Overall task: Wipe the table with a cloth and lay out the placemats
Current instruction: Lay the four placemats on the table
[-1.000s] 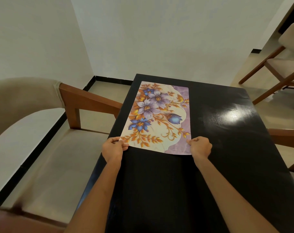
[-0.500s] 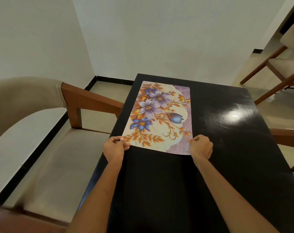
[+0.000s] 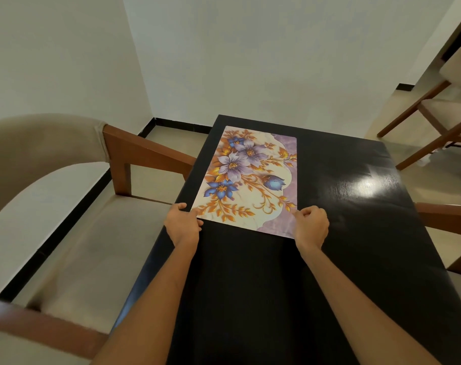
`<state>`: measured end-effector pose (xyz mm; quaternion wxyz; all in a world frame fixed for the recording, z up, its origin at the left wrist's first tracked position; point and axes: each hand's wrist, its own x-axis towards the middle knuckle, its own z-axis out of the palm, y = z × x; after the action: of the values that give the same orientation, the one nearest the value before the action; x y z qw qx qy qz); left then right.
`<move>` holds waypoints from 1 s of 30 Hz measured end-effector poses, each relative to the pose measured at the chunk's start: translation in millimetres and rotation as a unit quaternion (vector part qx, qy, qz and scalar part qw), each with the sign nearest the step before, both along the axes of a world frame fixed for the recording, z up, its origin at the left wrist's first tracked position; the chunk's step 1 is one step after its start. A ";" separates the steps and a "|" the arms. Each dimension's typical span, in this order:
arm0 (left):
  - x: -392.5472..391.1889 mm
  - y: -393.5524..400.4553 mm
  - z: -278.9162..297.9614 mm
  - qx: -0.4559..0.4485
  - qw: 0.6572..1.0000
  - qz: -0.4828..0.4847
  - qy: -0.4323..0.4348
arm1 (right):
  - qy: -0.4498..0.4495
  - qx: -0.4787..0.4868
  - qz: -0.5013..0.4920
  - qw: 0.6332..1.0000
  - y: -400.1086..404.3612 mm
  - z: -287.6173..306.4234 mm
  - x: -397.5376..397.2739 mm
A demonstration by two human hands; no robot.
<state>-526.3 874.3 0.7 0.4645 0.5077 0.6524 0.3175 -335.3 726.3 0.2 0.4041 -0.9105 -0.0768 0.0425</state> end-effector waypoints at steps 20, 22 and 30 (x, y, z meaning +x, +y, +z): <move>-207.4 -268.1 43.7 0.157 0.986 0.027 -0.041 | -0.016 0.092 0.296 0.950 -173.3 61.4 -236.5; -241.7 -292.6 45.4 0.161 0.986 0.040 -0.031 | -0.003 0.098 0.333 0.938 -188.5 62.7 -275.6; -390.0 -377.6 50.4 0.215 0.963 0.125 0.102 | 0.047 0.130 0.438 0.888 -252.2 64.1 -434.5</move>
<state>-916.3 496.7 51.1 0.2322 0.5392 0.6710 0.4528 -769.9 474.1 64.3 0.4619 -0.7206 -0.4539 0.2476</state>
